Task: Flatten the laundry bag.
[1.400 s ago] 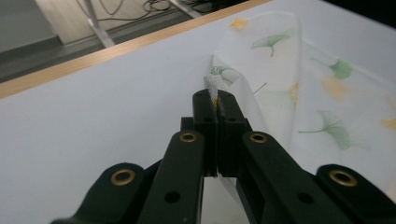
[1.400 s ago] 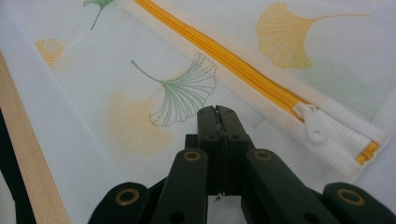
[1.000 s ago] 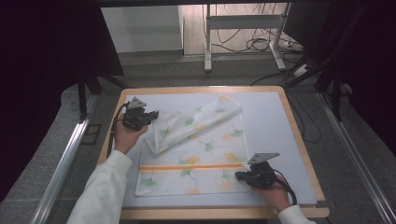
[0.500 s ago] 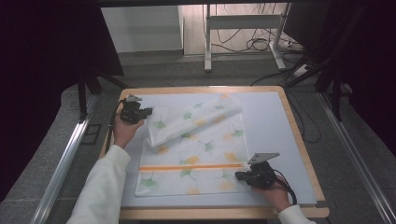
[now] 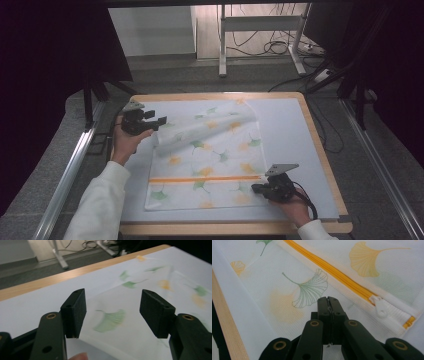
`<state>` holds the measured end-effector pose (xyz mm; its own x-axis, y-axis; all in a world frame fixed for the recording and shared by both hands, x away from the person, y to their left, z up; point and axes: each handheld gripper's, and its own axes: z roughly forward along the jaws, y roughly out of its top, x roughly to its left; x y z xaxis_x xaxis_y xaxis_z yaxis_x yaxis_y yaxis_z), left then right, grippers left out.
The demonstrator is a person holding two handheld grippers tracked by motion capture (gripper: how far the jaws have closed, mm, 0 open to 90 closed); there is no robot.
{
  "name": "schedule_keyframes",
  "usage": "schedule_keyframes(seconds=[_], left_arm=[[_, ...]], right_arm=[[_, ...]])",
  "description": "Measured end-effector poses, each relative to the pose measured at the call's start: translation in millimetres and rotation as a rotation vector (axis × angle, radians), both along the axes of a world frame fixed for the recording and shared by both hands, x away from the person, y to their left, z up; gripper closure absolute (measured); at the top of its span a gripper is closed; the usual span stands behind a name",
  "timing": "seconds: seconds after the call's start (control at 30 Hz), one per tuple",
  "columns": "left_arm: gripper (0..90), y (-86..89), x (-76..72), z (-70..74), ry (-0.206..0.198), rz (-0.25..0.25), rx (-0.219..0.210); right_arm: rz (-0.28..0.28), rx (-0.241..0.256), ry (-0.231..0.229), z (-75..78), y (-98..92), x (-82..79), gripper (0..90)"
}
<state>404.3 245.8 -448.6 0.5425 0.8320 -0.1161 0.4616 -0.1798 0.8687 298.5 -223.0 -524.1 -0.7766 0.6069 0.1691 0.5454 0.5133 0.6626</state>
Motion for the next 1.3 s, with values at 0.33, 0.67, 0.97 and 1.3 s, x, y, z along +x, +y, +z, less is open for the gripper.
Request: schedule_keyframes(seconds=[0.33, 0.67, 0.97, 1.3], left_arm=[[72.2, -36.9, -39.0, -10.2, 0.002, -0.176, 0.023], [90.0, -60.4, -49.2, -41.9, 0.085, -0.216, 0.096], [90.0, -72.1, -44.6, -62.7, 0.141, -0.229, 0.154], [90.0, -58.9, -7.3, -67.0, 0.160, -0.124, 0.181]], right_arm=[[-0.002, 0.001, -0.001, -0.1, 0.1, -0.3, 88.3], [-0.002, 0.000, -0.002, 0.0, 0.3, -0.7, 88.0], [-0.001, 0.001, -0.001, -0.1, 0.2, -0.5, 88.0], [-0.002, 0.005, 0.002, -0.3, -0.3, -0.2, 87.9]])
